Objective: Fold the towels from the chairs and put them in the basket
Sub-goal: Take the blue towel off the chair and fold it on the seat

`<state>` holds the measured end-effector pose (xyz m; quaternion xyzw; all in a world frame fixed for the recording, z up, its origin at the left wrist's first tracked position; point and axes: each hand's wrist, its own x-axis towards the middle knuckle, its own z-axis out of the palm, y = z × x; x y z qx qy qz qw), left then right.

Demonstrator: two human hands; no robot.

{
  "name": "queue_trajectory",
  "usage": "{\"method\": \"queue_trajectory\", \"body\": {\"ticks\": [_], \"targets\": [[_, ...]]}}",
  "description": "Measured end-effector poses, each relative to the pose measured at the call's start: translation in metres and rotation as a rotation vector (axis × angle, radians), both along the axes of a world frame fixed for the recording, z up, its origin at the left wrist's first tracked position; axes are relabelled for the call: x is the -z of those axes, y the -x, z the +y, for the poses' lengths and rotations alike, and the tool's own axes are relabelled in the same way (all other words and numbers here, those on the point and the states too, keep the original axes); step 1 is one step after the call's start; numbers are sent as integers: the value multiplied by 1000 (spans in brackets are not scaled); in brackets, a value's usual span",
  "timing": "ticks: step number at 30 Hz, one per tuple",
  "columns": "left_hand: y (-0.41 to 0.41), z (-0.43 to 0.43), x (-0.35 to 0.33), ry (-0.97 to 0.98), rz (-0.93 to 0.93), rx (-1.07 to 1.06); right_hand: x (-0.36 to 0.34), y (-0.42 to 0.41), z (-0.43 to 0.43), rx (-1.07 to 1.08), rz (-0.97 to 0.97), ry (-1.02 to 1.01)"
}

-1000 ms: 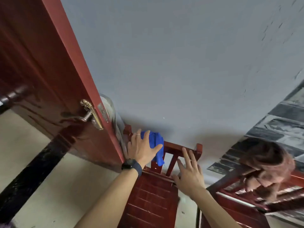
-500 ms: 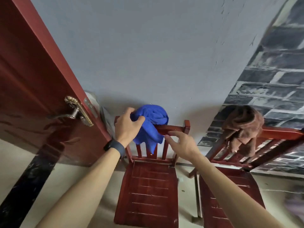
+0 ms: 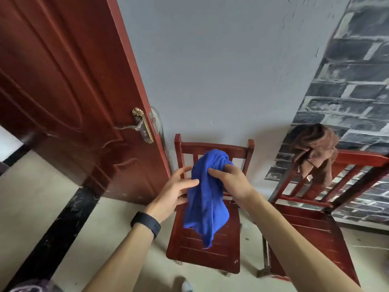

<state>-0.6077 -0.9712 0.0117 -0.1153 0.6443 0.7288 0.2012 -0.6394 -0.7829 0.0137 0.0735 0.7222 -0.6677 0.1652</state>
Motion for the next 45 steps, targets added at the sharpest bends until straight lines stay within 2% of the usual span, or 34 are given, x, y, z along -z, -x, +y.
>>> {"method": "queue_trajectory", "body": {"ticks": [3,5,10,16,20,23,27,29,33,36,39,42,43,45], "targets": [[-7,-15,-8,135,-20,102,-2,-19,-12,-100,34,-76],[-7,-23,-14,263,-3,94,-1,-25,-18,-176,90,-188],[-2,-51,-12,452,181,107,-10,-32,-32,-194,150,-416],[5,-75,-7,549,369,95,-16,-47,-36,70,197,-374],[5,-78,-8,710,467,56,-24,-53,-26,319,202,-260],[5,-84,-6,746,450,-14,-35,-56,-13,444,237,-245],[5,-98,-8,537,338,-41,-44,-53,15,583,289,-276],[2,-96,-14,504,324,2,-47,-49,21,596,301,-285],[1,-85,-11,638,315,148,-47,-32,15,665,266,-227],[-2,-79,-8,743,399,78,-48,-24,11,738,267,-239],[-4,-67,-8,634,459,38,-37,-38,-6,655,238,-269],[-6,-48,-10,601,520,83,-13,-60,-36,289,176,-345],[-8,-43,-10,624,532,119,-10,-64,-45,178,126,-290],[-10,-36,-9,670,527,156,-5,-62,-52,117,66,-149]]}}
